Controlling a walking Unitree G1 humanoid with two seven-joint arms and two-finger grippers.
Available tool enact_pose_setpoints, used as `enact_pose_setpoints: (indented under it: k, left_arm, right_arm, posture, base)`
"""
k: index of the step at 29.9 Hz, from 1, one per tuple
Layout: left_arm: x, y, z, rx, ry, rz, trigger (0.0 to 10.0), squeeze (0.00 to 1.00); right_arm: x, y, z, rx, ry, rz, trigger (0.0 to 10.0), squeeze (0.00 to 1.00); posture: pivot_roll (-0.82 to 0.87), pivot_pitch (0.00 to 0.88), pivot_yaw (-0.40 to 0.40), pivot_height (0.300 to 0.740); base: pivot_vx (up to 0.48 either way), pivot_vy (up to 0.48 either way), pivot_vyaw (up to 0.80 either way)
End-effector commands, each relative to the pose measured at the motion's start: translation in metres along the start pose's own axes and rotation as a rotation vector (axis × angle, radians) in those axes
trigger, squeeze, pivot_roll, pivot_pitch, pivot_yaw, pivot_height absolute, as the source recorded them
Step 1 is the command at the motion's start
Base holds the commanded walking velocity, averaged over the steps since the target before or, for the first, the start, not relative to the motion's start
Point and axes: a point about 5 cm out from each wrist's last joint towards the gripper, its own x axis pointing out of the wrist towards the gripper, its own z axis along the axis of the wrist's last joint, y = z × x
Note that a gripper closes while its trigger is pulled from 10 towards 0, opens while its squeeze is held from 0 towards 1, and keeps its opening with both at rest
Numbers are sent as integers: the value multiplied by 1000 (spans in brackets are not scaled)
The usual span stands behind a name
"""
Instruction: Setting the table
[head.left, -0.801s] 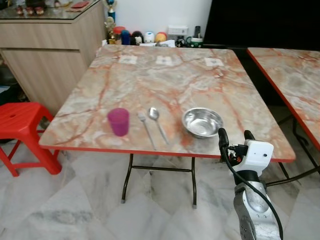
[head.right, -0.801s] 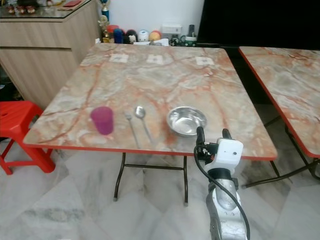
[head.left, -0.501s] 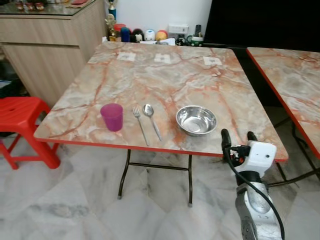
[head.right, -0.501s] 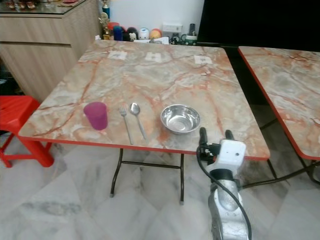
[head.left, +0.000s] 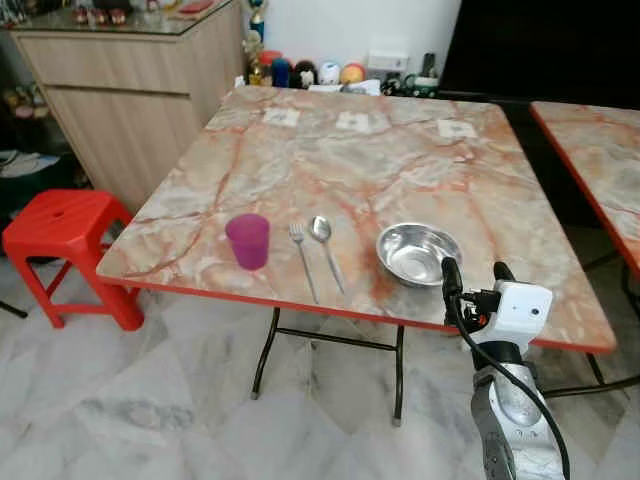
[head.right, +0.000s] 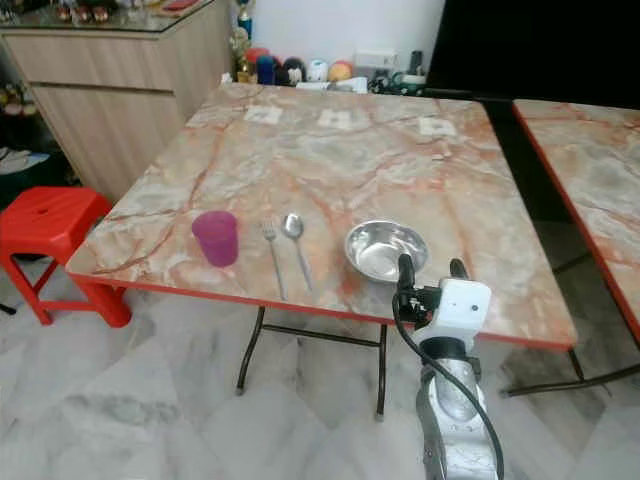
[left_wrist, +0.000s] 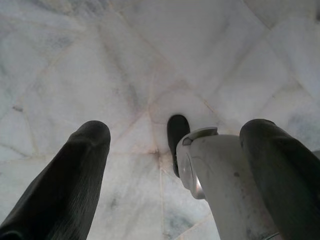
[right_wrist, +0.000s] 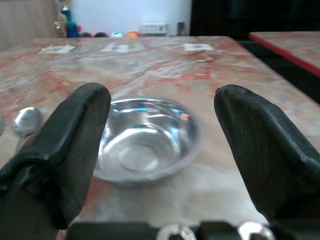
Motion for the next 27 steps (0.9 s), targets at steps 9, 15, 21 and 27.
enact_pose_setpoints:
  k: [9, 15, 21, 27]
  left_arm:
    - [-1, -1, -3, 8, 8, -1, 10000, 0]
    - [-1, -1, -2, 10, 6, -1, 10000, 0]
    - [0, -3, -2, 9, 6, -1, 10000, 0]
    - [-1, -1, -3, 3, 12, 5, 10000, 0]
  right_arm:
    - [-1, -4, -2, -7, 13, -29, 10000, 0]
    - [-2, -8, -4, 30, 35, -56, 10000, 0]
    - [1, -21, -14, 182, 137, -146, 10000, 0]
    - [10, -16, -23, 277, 234, -109, 10000, 0]
  posture:
    - [-31, 89, -30, 740]
    - [-32, 93, -31, 740]
    - [-33, 98, -32, 740]
    - [-24, 103, -32, 740]
  base:
    - [168, 0, 0]
    - [0, 0, 0]
    - [0, 0, 0]
    - [0, 0, 0]
